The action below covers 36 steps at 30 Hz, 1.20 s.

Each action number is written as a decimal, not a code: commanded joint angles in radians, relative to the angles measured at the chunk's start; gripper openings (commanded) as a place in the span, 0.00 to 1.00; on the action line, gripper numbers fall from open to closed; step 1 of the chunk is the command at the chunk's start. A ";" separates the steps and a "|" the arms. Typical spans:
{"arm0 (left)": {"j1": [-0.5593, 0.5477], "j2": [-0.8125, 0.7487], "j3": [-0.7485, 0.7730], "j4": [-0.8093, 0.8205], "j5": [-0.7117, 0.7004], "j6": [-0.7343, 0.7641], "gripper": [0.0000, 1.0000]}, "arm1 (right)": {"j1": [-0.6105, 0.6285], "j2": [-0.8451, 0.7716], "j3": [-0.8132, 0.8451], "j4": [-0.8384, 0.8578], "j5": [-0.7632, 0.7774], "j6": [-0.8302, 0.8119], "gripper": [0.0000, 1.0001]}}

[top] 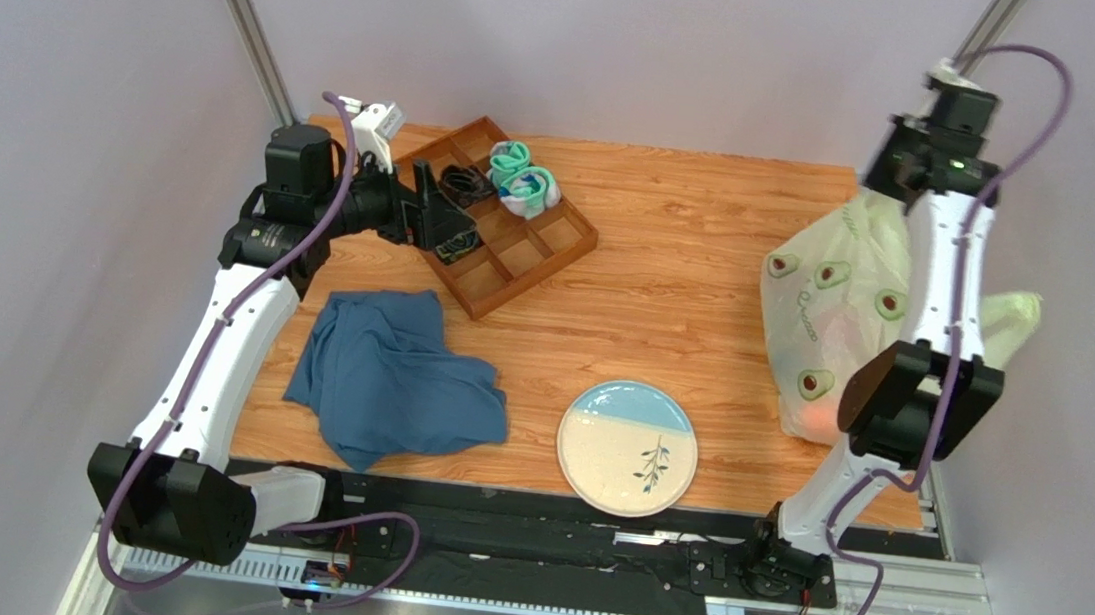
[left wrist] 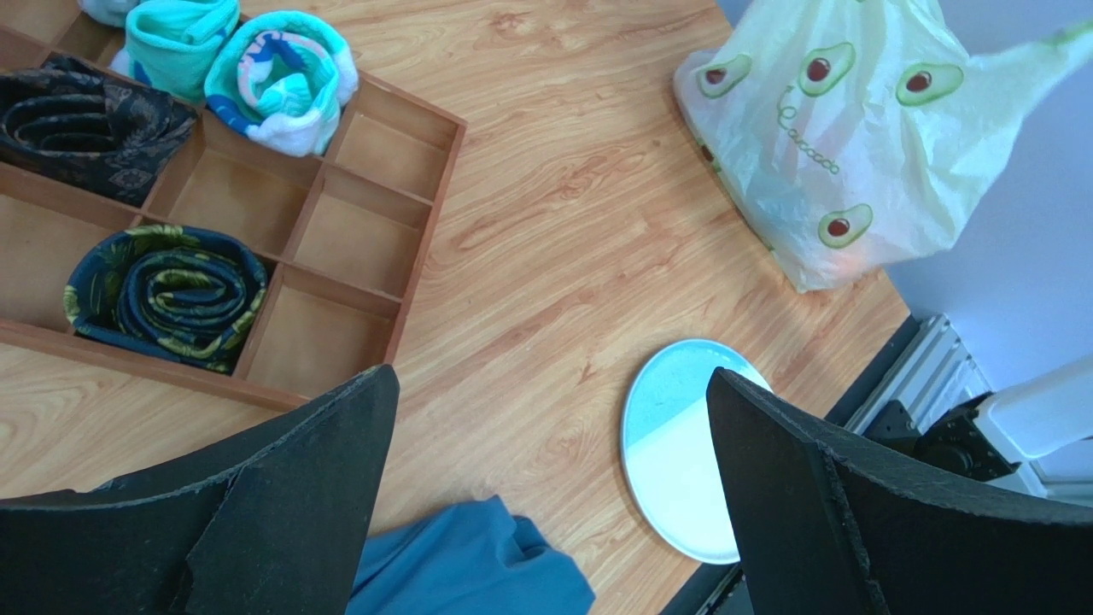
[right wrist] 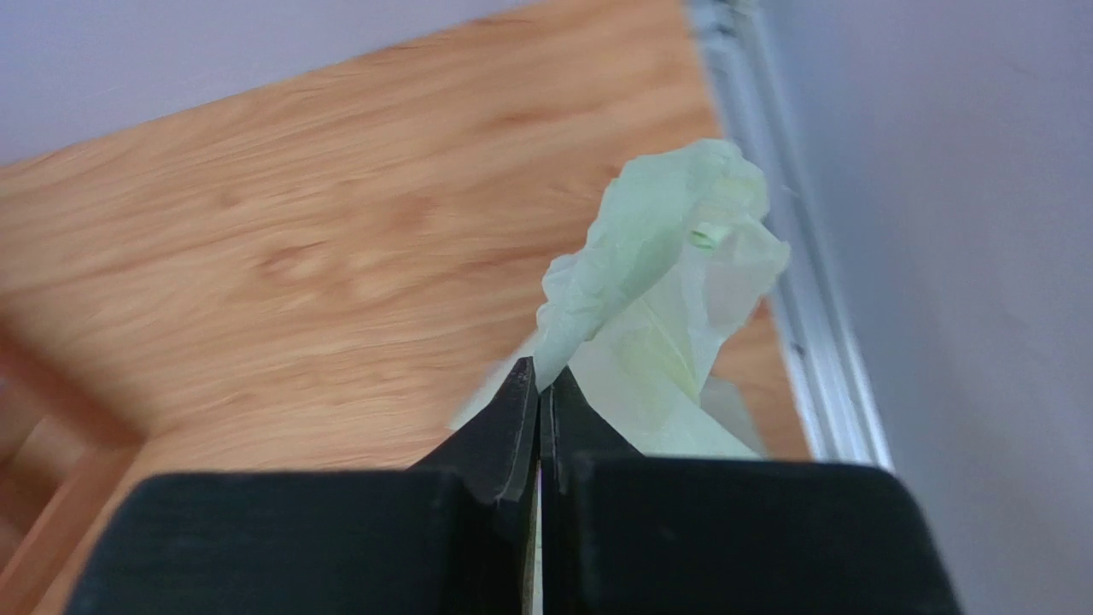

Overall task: Take the fake fruits out of the plastic bag
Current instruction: Move the plastic bag to the center of the board, then adjust the plastic bag at the center of the board.

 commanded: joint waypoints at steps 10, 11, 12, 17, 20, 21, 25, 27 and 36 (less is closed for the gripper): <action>-0.005 -0.001 0.047 0.017 -0.009 0.050 0.99 | 0.576 -0.092 0.026 0.108 -0.067 -0.082 0.11; -0.005 -0.003 0.041 0.020 -0.011 0.050 0.99 | 0.576 -0.101 0.004 0.095 -0.085 -0.079 0.30; -0.005 -0.004 0.038 0.026 -0.008 0.047 0.99 | 0.575 -0.108 -0.011 0.081 -0.126 -0.081 0.46; -0.057 0.017 0.093 0.046 -0.001 0.100 0.99 | 0.569 -0.271 -0.074 0.050 -0.156 -0.099 1.00; -0.112 0.087 0.194 0.040 -0.024 0.154 0.99 | 0.564 -0.397 -0.091 0.047 -0.161 -0.119 1.00; -0.128 0.114 0.230 0.035 -0.034 0.162 0.99 | 0.564 -0.430 -0.134 0.059 -0.100 -0.130 1.00; -0.221 0.262 0.435 -0.002 -0.083 0.237 0.99 | 0.566 -0.593 -0.307 0.133 0.198 -0.179 1.00; -0.284 0.354 0.556 -0.020 -0.112 0.325 0.99 | 0.540 -0.621 -0.390 0.118 0.263 -0.168 1.00; -0.387 0.738 0.954 -0.077 -0.152 0.390 0.99 | 0.437 -0.528 -0.455 0.145 0.267 -0.096 1.00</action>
